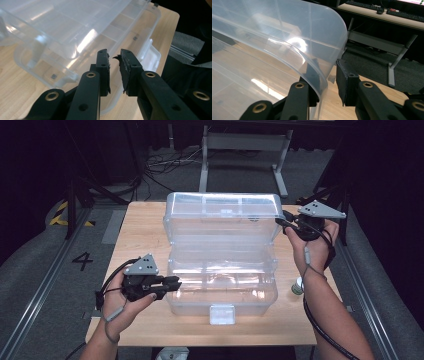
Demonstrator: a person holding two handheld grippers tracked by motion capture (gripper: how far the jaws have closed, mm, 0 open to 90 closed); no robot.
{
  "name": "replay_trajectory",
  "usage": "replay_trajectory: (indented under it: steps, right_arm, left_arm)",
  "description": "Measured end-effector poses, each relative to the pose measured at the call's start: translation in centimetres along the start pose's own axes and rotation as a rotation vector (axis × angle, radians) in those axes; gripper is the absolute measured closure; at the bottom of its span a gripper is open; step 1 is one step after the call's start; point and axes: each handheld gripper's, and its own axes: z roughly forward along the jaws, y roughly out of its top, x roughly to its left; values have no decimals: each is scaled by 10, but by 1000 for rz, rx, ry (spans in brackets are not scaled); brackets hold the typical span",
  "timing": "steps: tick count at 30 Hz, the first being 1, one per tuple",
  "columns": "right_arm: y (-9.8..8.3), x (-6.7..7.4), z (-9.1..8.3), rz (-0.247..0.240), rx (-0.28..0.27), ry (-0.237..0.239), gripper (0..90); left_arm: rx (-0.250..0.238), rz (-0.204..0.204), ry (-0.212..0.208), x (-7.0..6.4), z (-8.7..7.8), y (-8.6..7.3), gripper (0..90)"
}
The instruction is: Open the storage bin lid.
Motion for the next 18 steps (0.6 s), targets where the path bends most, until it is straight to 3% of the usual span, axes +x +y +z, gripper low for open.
replay_trajectory:
  steps: [12, 18]
  right_arm:
    - [-1, -1, 6, 20, -31, -18, 732]
    - [-2, 4, 7, -9, -65, -70, 752]
  left_arm:
    - [84, -18, -36, 8, 22, -13, 778]
    - [110, -29, -39, 9, 30, -17, 777]
